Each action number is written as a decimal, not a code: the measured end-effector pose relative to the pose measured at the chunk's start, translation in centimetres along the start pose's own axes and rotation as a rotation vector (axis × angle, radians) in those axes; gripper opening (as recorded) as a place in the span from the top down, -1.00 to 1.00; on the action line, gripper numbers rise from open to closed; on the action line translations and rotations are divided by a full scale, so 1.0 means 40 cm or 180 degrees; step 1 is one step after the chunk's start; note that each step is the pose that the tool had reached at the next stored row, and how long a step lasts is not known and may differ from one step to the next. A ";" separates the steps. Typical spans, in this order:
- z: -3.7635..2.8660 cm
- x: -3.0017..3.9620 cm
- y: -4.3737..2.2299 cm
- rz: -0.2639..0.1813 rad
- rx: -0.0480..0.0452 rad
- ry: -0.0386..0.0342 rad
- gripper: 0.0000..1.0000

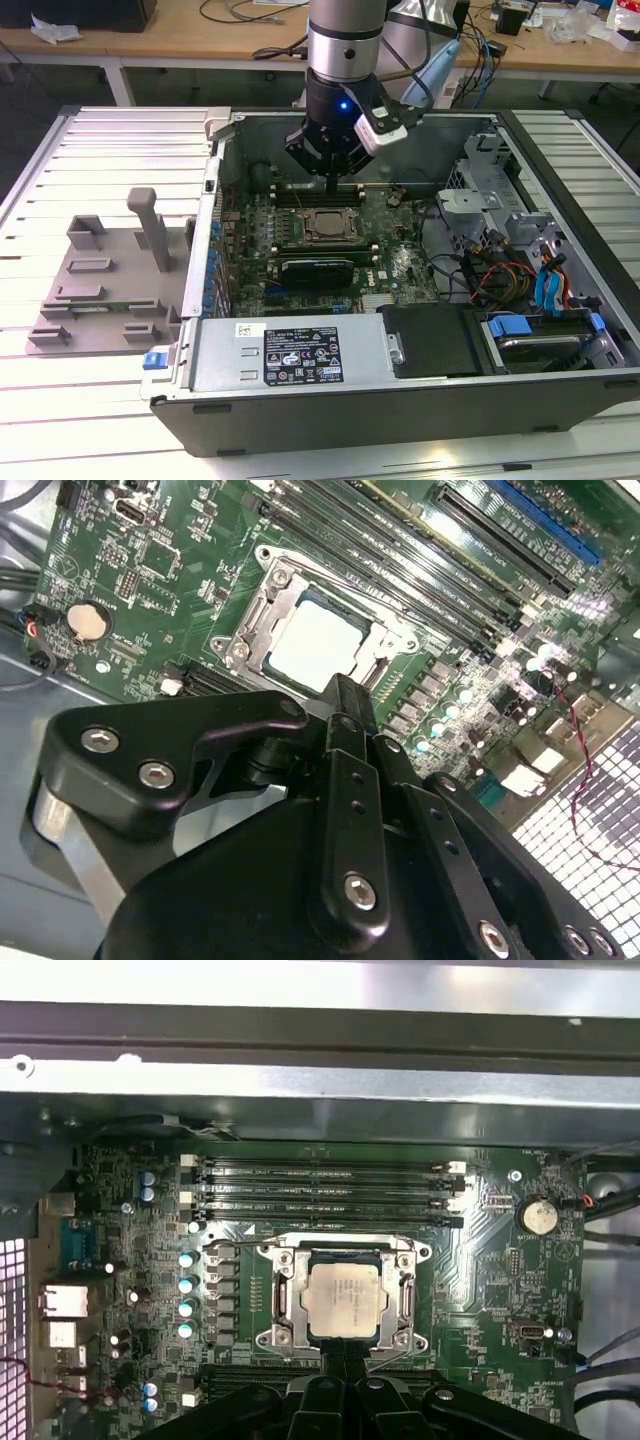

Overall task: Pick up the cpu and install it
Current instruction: 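Install the first cpu locking lever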

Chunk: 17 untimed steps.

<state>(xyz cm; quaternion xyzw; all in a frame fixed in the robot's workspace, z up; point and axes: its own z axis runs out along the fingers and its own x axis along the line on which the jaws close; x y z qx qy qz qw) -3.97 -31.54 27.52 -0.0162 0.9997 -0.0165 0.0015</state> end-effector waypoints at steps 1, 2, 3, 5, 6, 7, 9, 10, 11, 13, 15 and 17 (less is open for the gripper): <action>0.000 0.000 0.000 -0.0047 0.0000 -0.0001 0.79; 0.000 0.000 0.000 -0.0089 0.0000 -0.0003 0.79; 0.000 0.000 0.000 -0.0127 0.0000 -0.0004 0.79; 0.000 0.000 0.000 -0.0159 0.0000 -0.0005 0.79; 0.000 0.000 0.000 -0.0160 0.0000 -0.0005 0.79; 0.000 0.000 0.000 -0.0162 0.0000 -0.0005 0.79; 0.000 0.001 0.000 -0.0163 0.0000 -0.0005 0.79; 0.000 0.002 0.000 -0.0163 0.0000 -0.0005 0.79; 0.000 0.004 0.000 -0.0163 0.0000 -0.0005 0.79; 0.000 0.013 0.000 -0.0163 0.0000 -0.0005 0.79; 0.000 0.018 0.001 -0.0163 0.0000 -0.0005 0.79; 0.000 0.021 0.001 -0.0164 0.0001 -0.0005 0.79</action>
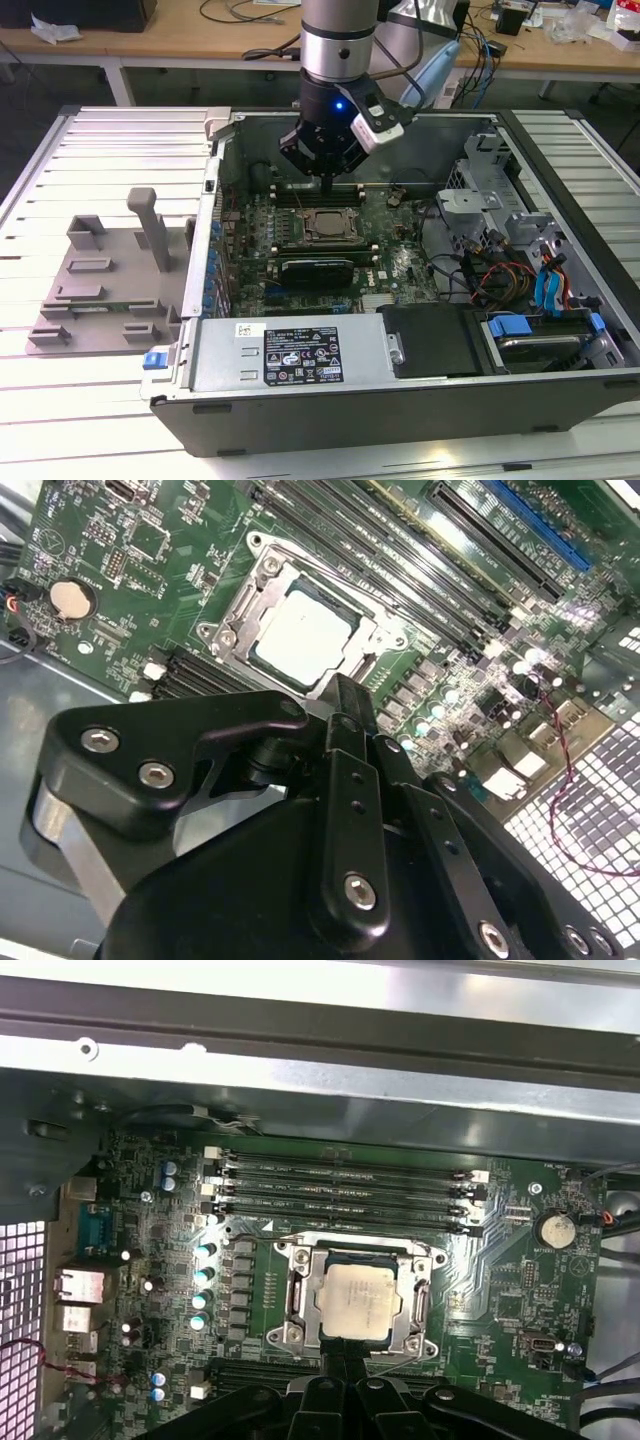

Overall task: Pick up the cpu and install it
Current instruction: 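Install the first cpu locking lever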

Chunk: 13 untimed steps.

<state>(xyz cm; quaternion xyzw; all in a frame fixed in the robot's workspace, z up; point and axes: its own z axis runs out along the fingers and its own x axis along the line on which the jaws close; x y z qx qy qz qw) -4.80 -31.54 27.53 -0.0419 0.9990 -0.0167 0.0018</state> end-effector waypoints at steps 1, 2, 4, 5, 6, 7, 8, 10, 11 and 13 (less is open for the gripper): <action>0.000 0.001 0.000 0.0001 0.0001 0.0000 0.79; 0.000 0.005 0.001 0.0000 0.0001 0.0000 0.79; 0.000 0.011 0.002 -0.0001 0.0001 0.0000 0.79; 0.000 0.015 0.004 -0.0001 0.0001 0.0000 0.79; 0.000 0.018 0.004 -0.0001 0.0001 0.0000 0.79; 0.000 0.021 0.005 -0.0001 0.0001 0.0000 0.79; 0.000 0.023 0.006 -0.0001 0.0001 0.0000 0.79; 0.001 0.029 0.006 -0.0001 0.0001 0.0000 0.79; 0.001 0.034 0.007 -0.0001 0.0001 0.0000 0.79; 0.001 0.048 0.011 -0.0001 0.0002 0.0001 0.79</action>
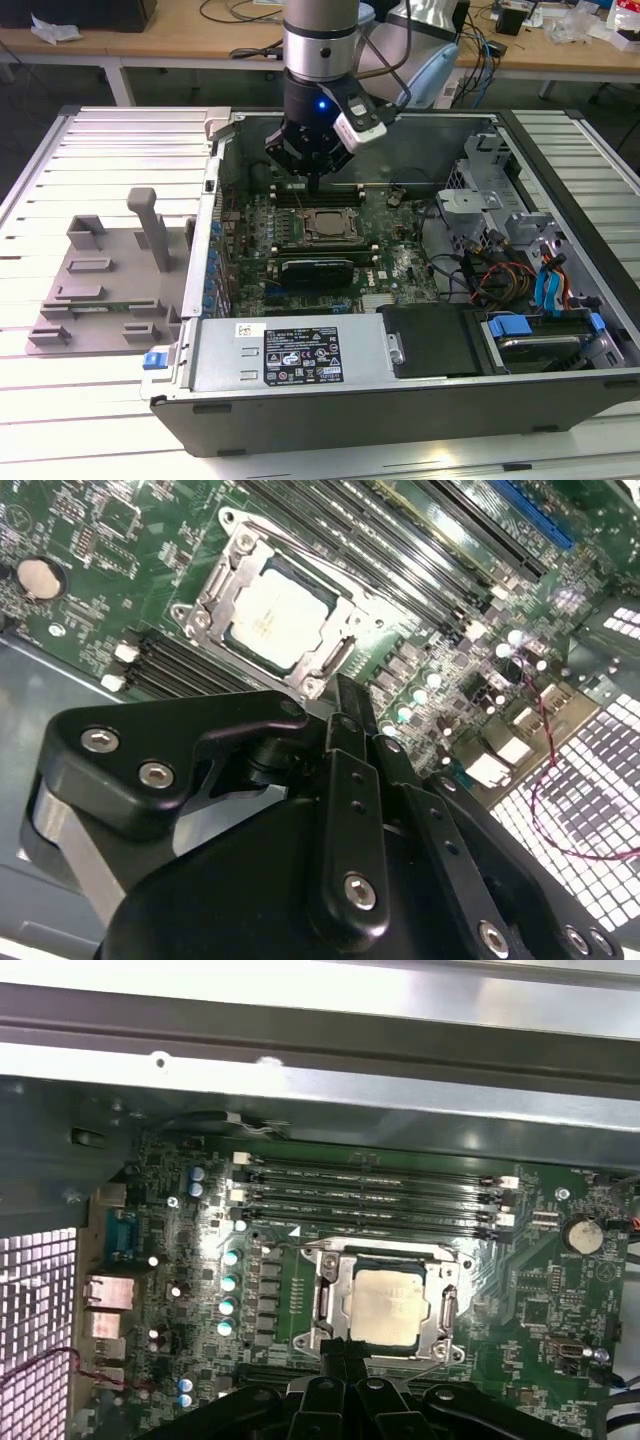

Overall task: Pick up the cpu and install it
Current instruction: 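Install the first cpu locking lever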

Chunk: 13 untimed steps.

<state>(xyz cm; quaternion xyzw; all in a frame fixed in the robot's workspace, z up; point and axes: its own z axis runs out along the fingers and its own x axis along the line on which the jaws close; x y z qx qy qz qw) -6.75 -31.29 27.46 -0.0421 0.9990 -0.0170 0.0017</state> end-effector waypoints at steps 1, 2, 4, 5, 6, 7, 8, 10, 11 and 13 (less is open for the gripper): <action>0.000 0.005 0.002 0.0000 0.0000 0.0000 0.79; 0.001 0.013 0.005 0.0001 -0.0001 -0.0001 0.79; 0.002 0.020 0.007 0.0000 0.0000 0.0000 0.79; 0.003 0.026 0.009 0.0000 -0.0001 -0.0001 0.79; 0.004 0.035 0.011 0.0001 -0.0001 -0.0001 0.79; 0.005 0.043 0.013 0.0001 -0.0001 -0.0001 0.79; 0.005 0.050 0.014 0.0000 -0.0001 -0.0001 0.79; 0.006 0.062 0.016 0.0001 -0.0001 -0.0001 0.79; 0.007 0.066 0.017 0.0001 -0.0001 -0.0001 0.79; 0.007 0.076 0.019 0.0000 -0.0001 -0.0001 0.79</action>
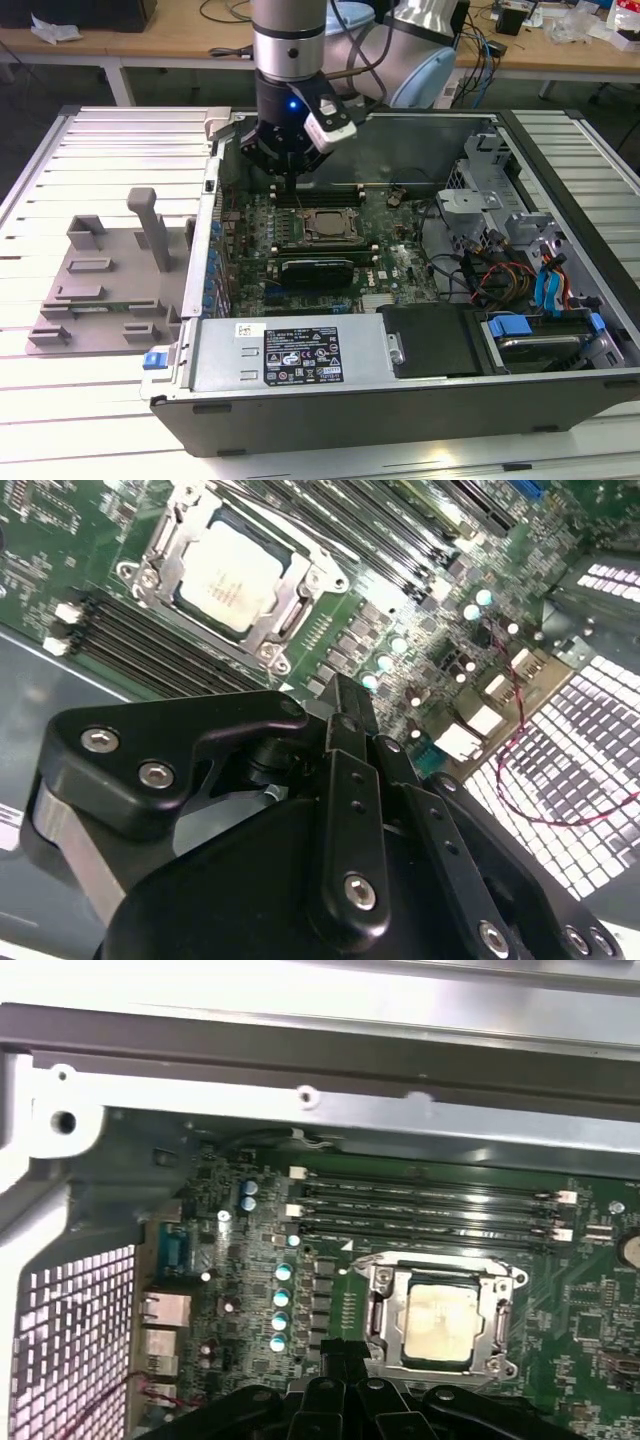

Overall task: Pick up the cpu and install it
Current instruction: 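Install the first cpu locking lever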

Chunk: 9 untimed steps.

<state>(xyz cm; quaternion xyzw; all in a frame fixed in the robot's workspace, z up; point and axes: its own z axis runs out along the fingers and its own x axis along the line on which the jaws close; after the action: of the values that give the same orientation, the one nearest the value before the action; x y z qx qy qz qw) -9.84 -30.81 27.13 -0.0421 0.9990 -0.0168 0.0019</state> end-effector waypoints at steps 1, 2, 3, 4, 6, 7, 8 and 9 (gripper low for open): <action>0.000 0.003 0.001 0.0000 0.0000 0.0001 0.79; 0.001 0.009 0.002 0.0000 0.0000 0.0000 0.79; 0.001 0.016 0.003 0.0000 0.0001 0.0001 0.79; 0.002 0.024 0.005 0.0000 0.0000 0.0000 0.79; 0.004 0.030 0.007 0.0000 0.0001 0.0001 0.79; 0.004 0.032 0.009 0.0000 0.0001 0.0001 0.79; 0.005 0.034 0.012 0.0000 0.0000 0.0001 0.79; 0.006 0.033 0.015 0.0000 0.0001 0.0001 0.79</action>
<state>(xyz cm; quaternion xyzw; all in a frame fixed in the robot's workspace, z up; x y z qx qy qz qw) -11.22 -30.33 26.86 -0.0420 0.9990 -0.0169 0.0018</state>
